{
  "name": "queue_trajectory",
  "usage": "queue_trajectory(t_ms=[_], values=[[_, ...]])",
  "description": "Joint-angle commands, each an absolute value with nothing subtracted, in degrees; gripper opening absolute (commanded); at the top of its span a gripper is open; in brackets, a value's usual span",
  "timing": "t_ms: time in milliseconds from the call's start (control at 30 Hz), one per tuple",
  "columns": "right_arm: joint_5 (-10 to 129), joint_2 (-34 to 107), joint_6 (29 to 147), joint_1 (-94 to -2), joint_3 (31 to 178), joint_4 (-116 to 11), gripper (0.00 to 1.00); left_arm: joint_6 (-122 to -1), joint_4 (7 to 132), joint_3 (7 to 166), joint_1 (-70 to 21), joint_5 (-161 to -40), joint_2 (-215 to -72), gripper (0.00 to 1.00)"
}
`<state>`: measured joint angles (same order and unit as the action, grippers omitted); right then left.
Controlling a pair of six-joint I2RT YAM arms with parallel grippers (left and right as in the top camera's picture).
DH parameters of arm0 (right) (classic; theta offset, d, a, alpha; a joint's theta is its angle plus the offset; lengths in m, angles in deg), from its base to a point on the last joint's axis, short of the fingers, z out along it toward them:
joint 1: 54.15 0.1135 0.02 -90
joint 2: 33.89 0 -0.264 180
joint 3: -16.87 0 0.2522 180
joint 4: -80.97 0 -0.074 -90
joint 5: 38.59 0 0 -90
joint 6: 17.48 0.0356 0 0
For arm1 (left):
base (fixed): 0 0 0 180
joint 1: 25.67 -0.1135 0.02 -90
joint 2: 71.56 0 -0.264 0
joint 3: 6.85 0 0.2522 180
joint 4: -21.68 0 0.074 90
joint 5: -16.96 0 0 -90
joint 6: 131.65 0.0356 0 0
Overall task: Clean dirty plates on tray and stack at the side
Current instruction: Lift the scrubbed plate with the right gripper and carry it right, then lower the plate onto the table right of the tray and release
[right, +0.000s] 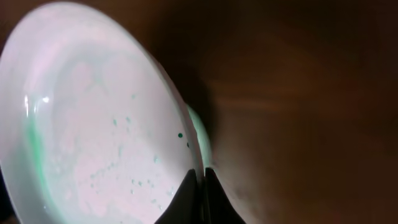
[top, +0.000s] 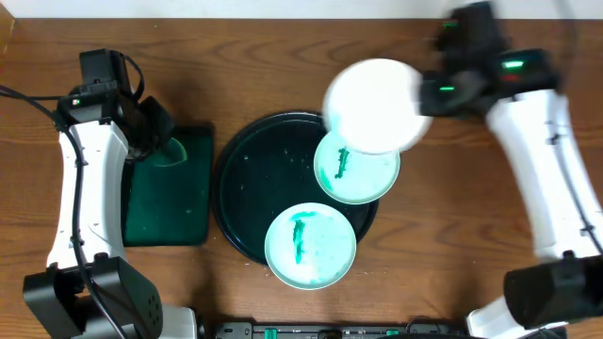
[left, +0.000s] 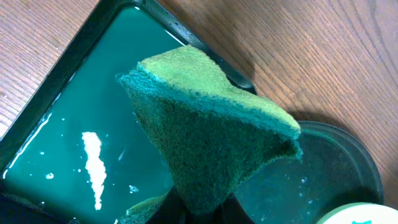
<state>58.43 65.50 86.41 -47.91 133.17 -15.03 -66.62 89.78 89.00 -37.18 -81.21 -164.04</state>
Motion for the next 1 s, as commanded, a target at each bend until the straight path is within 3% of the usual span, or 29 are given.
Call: queue_trajectory(t_ms=[0,133,433,833,967], values=[[63.57,65.70,86.41,-57.40,130.94,-13.24,0.01,-65.20,89.78,88.89,-36.19,-80.46,-164.04,0.07],[63.07,65.77,86.41,-64.94,121.68,-16.63,0.01,-65.22,89.30,88.89,-35.25,-80.46,-164.04,0.07],[60.34,65.77,89.77,-67.28,99.58,-33.26,0.01,-65.20,89.37,88.89,-35.17,-80.46,-164.04,0.07],[59.35,66.66,80.24,-68.24,98.33,-40.76,0.02,-65.22,89.11,88.89,-35.17,-80.46,-164.04,0.07],[58.70,68.43,79.70,-66.14,98.33,-40.61,0.16,-65.22,89.11,88.89,-35.17,-80.48,-164.04,0.07]])
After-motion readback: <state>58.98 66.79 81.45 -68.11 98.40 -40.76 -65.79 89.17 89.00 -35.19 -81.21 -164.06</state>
